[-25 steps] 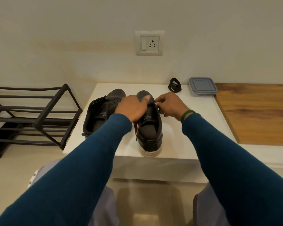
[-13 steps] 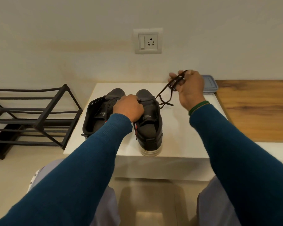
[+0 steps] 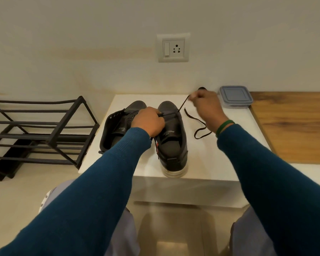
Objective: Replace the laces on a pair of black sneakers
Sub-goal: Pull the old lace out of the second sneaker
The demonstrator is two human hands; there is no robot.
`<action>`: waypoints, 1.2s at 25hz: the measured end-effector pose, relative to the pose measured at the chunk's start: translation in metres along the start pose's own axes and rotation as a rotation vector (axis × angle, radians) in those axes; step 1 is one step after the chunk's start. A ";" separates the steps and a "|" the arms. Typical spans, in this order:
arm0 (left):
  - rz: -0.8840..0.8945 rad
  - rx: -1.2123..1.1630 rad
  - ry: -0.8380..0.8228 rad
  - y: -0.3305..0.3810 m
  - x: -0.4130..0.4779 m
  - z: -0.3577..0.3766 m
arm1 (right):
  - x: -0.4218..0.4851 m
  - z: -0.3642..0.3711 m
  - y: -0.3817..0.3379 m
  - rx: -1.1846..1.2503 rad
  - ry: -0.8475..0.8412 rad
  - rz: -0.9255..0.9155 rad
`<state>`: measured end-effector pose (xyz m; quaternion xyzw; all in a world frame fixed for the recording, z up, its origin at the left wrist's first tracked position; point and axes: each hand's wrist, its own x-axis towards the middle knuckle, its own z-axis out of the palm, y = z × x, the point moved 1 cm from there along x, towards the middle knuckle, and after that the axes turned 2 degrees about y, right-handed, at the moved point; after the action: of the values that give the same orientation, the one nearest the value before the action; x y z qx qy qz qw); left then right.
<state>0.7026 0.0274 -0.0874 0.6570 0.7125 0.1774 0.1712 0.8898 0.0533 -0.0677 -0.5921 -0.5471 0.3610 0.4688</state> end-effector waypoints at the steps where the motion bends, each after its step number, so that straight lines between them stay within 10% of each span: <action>1: -0.005 -0.017 0.008 -0.002 0.001 -0.001 | 0.007 -0.012 -0.010 0.366 0.144 0.063; 5: -0.018 -0.083 0.020 -0.006 0.002 -0.001 | 0.018 -0.044 -0.017 0.995 0.173 0.251; 10: -0.018 -0.071 0.021 -0.005 0.001 0.001 | 0.000 -0.001 0.013 -0.511 -0.195 0.069; 13: -0.022 -0.057 0.015 -0.004 0.002 0.001 | -0.006 0.014 0.021 -0.574 -0.299 0.059; 16: -0.028 -0.058 0.010 -0.004 0.002 0.001 | 0.002 -0.001 0.010 -0.551 -0.223 0.005; 21: -0.039 -0.087 0.016 -0.009 0.004 -0.002 | 0.015 -0.047 -0.004 -0.643 0.430 -0.395; 26: -0.027 -0.072 0.000 -0.007 0.005 0.000 | -0.003 -0.001 0.027 -0.653 -0.321 -0.075; 30: -0.020 -0.065 -0.006 -0.006 0.004 -0.001 | -0.003 0.015 0.037 -0.556 -0.221 -0.105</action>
<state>0.6967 0.0310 -0.0894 0.6444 0.7125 0.1966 0.1962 0.8869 0.0544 -0.1080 -0.6257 -0.7025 0.2349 0.2444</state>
